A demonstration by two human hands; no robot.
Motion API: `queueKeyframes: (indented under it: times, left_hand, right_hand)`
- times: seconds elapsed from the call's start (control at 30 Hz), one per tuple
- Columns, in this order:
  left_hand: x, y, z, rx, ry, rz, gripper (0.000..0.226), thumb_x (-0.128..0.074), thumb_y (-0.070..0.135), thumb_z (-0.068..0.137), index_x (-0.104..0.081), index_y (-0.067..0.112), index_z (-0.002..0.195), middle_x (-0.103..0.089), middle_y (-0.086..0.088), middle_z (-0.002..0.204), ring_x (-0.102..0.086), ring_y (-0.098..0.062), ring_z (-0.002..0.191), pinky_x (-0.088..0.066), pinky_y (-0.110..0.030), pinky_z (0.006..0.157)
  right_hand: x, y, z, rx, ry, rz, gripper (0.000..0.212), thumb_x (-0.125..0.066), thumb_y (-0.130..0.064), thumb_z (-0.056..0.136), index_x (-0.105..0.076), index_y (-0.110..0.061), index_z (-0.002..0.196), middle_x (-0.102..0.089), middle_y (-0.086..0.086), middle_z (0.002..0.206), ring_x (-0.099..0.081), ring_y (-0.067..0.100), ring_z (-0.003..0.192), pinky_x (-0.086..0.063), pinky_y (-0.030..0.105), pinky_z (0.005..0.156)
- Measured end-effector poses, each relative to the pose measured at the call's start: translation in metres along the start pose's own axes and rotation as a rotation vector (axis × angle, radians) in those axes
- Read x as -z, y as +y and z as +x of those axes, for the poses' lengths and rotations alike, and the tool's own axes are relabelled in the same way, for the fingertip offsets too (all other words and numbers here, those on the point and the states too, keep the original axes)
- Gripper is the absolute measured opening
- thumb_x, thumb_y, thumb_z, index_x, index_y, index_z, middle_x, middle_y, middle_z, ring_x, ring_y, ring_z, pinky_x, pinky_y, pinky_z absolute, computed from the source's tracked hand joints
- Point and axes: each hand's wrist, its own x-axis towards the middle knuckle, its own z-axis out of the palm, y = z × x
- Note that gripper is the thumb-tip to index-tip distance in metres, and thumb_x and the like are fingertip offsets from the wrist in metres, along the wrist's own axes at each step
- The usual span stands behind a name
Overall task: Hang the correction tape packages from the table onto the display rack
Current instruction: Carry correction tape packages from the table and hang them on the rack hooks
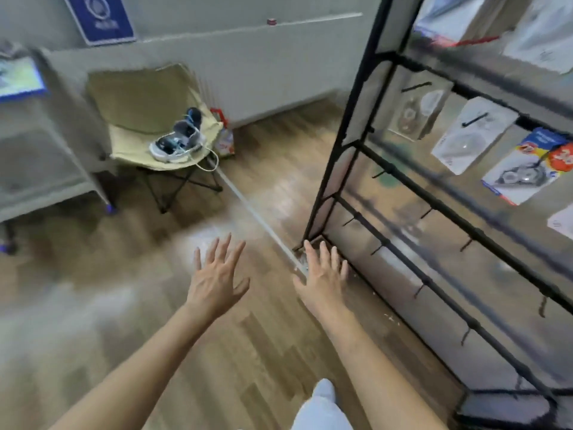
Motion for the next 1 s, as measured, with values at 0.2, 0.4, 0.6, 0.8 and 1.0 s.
queueKeyframes:
  times: [0.2,0.4,0.6,0.8,1.0]
  left_hand:
    - [0.023,-0.128,-0.053,0.316,0.032,0.005,0.075,-0.044,0.052,0.091,-0.005,0.03,0.151,0.004,-0.001,0.16,0.004,-0.021,0.146,-0.002,-0.051,0.115]
    - [0.034,-0.23,-0.066,0.574,0.097,-0.051,0.076,-0.049,0.049,0.089,-0.009,0.031,0.151,0.002,0.001,0.16,0.003,-0.019,0.146,0.001,-0.051,0.115]
    - [0.058,-0.336,-0.017,0.729,0.139,-0.091,0.074,-0.049,0.048,0.09,-0.011,0.031,0.15,0.006,0.002,0.159,0.007,-0.018,0.146,0.003,-0.052,0.114]
    - [0.098,-0.429,0.041,0.804,0.204,-0.074,0.069,-0.046,0.049,0.091,-0.017,0.03,0.15,0.004,0.001,0.159,0.005,-0.02,0.146,0.0,-0.053,0.115]
    - [0.117,-0.53,0.089,0.867,0.211,-0.06,0.07,-0.048,0.051,0.09,-0.017,0.032,0.15,0.004,0.002,0.159,0.003,-0.019,0.146,-0.002,-0.053,0.115]
  right_hand:
    - [-0.045,-0.149,0.012,0.295,-0.132,-0.065,0.076,-0.048,-0.044,0.093,-0.003,-0.028,0.152,-0.002,0.01,0.16,0.005,0.029,0.146,0.006,0.049,0.115]
    - [-0.072,-0.272,0.045,0.517,-0.189,-0.141,0.076,-0.047,-0.044,0.091,-0.003,-0.029,0.152,-0.001,0.009,0.16,0.002,0.028,0.146,0.003,0.05,0.115]
    - [-0.082,-0.388,0.116,0.655,-0.182,-0.199,0.076,-0.046,-0.046,0.092,0.0,-0.03,0.151,0.001,0.008,0.16,0.005,0.028,0.146,0.004,0.05,0.115]
    - [-0.081,-0.505,0.189,0.743,-0.147,-0.21,0.075,-0.043,-0.048,0.093,0.0,-0.03,0.151,-0.001,0.008,0.16,0.003,0.029,0.146,0.0,0.051,0.115]
    - [-0.093,-0.612,0.247,0.802,-0.127,-0.202,0.075,-0.043,-0.048,0.094,0.0,-0.029,0.152,-0.001,0.009,0.16,0.002,0.031,0.146,0.0,0.051,0.115]
